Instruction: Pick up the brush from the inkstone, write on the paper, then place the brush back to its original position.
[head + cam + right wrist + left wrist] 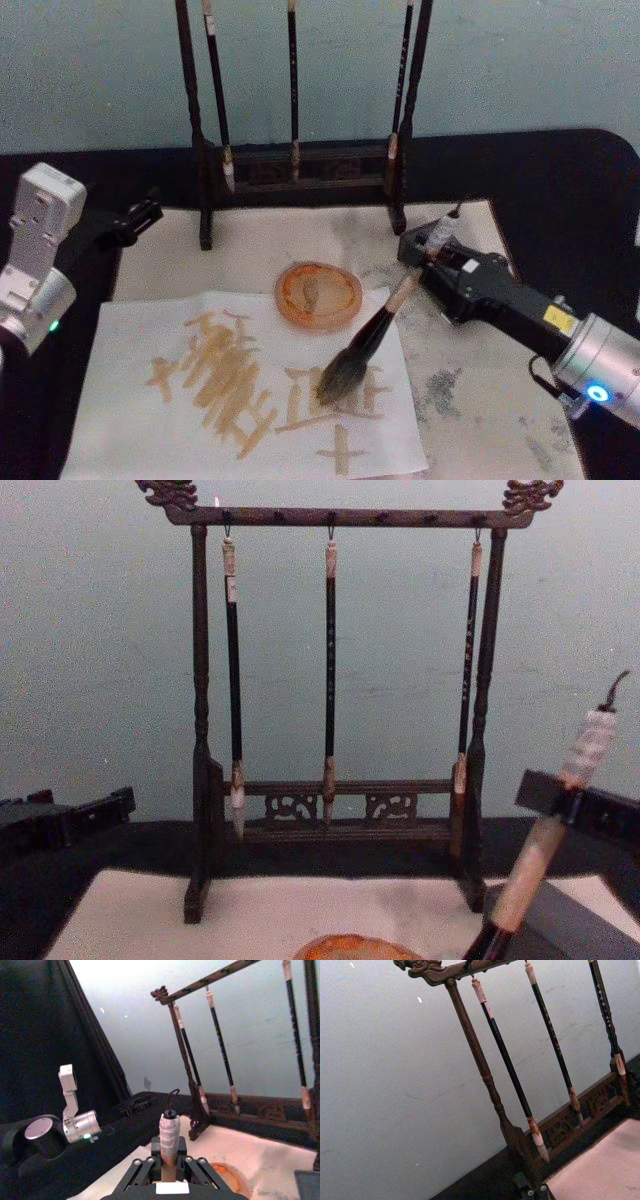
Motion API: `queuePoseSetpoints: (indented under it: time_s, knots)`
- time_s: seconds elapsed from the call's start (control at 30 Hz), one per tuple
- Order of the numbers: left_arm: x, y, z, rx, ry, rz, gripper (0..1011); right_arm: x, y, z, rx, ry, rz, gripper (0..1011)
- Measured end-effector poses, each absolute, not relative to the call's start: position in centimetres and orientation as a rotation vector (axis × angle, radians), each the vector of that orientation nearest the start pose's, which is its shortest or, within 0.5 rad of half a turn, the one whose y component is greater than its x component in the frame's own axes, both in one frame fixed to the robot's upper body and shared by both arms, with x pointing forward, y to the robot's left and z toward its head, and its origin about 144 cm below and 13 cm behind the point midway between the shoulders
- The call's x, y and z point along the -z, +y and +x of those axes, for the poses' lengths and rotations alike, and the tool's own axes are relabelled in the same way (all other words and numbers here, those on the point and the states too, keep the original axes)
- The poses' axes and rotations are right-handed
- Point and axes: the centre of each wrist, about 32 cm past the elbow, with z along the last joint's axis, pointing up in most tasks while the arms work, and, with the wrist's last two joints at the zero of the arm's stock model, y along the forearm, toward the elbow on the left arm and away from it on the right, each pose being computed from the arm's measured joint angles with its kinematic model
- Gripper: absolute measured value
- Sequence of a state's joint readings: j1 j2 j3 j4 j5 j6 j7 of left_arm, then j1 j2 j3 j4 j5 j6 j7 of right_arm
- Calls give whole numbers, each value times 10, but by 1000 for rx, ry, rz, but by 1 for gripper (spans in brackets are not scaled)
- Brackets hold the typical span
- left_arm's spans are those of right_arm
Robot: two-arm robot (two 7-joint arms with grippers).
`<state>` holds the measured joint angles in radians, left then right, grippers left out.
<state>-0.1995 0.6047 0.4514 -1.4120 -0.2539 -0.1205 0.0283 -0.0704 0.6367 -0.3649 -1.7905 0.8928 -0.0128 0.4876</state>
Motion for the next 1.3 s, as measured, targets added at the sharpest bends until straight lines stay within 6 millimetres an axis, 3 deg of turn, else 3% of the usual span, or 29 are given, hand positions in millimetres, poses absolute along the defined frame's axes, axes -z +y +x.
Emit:
queuePoseSetpoints:
  time_s: [0.33,0.7,1.3]
  knots:
    - [-1140,310,489,-1248,-285,304,1002,-1180,-272,413,658,267,221,175]
    - [-1140,310,489,-1248,-285,304,1002,-1204,-257,426,628,226,282,175]
    - [-1140,310,489,-1248,-285,304,1002,-1191,-253,462,757,305,363,175]
